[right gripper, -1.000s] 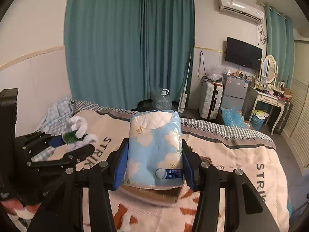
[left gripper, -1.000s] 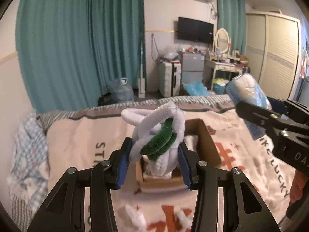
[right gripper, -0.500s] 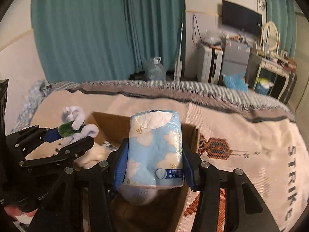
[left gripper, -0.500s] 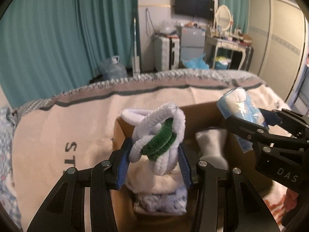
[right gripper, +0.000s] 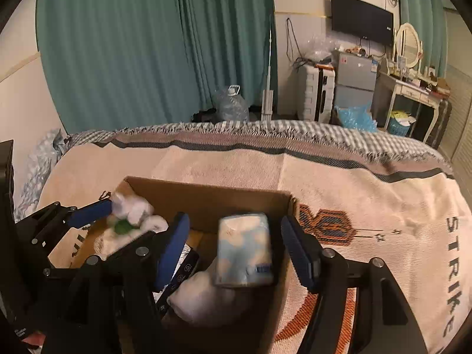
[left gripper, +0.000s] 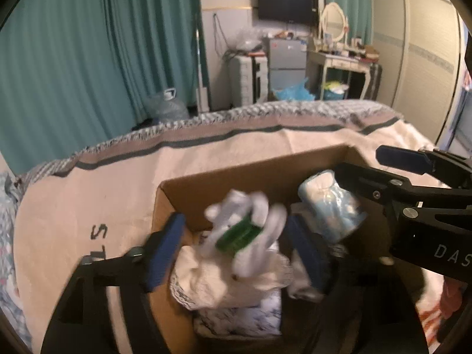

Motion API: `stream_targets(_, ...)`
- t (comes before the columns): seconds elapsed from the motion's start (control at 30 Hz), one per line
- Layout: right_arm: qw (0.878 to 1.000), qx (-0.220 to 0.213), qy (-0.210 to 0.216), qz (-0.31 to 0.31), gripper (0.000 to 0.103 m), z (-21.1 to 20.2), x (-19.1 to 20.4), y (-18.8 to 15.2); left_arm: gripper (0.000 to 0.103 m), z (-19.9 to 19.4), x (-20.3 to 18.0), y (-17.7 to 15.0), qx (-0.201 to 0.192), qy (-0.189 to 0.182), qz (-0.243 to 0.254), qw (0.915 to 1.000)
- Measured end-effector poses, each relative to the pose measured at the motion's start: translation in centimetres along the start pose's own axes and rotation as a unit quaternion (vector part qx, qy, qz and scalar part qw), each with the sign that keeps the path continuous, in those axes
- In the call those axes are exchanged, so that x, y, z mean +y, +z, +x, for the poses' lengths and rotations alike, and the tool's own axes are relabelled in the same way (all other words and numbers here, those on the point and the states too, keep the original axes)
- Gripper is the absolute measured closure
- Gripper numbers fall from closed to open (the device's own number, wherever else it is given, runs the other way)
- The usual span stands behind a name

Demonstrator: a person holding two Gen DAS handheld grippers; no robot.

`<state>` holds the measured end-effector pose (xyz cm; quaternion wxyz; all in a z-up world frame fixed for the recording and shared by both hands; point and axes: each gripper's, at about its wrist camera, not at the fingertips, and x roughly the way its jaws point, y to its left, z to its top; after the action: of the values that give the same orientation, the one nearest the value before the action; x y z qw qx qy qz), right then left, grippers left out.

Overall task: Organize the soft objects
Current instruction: 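Lift both open tools out of the box, then grasp the white translucent piece with the right tool while the left tool grasps the cotton puff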

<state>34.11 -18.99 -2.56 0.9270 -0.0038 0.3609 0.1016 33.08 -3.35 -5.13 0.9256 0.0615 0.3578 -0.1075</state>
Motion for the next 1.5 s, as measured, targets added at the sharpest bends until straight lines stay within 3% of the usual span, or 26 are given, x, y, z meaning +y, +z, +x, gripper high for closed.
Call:
stream_targets(0.2,0.999,-0.041,-0.01,-0.001,0.038,-7.6,0.7,2.2,0.02,-7.2,-0.3,1.9,-0.041,0.013,0.001,0.9991)
stream_targets(0.4,0.996,-0.09,-0.021,0.0,0.038,-18.0,2.3,4.2,0.02,-19.4,-0.1,3.4,-0.124,0.044,0.011,0.9913)
stream_targets(0.57,0.993,-0.113,-0.041,-0.021,0.023,-26.6,5.2,4.0,0.011,-27.7,1.3,2.7,-0.167,0.052,-0.003,0.9846)
stream_targets(0.67,0.991,-0.123,-0.035,-0.032,0.005,-30.6,6.9,3.0,0.011,-31.5,2.2,1.7,-0.175,0.055,-0.012,0.983)
stream_targets(0.83,0.989,-0.129,-0.052,-0.056,0.003,-34.8,10.0,0.2,0.011,-35.3,3.9,-1.4,-0.177,0.05,-0.017,0.9827)
stream_targets(1.1,0.992,-0.116,-0.028,-0.047,0.003,-33.1,12.3,-4.4,0.011,-33.5,5.7,-6.8,-0.159,0.073,-0.012,0.9845)
stream_targets(1.17,0.993,-0.106,-0.016,-0.047,0.003,-31.1,12.6,-5.5,0.011,-31.7,6.3,-8.1,-0.137,0.066,-0.015,0.9882)
stream_targets(1.37,0.995,-0.069,-0.042,-0.052,0.003,-24.6,12.7,-9.2,0.011,-25.6,6.7,-11.2,-0.07,0.061,-0.023,0.9954)
stream_targets(1.5,0.998,-0.016,-0.043,-0.052,0.014,-18.7,12.5,-12.5,0.011,-20.7,6.4,-13.2,-0.032,0.052,-0.03,0.9977)
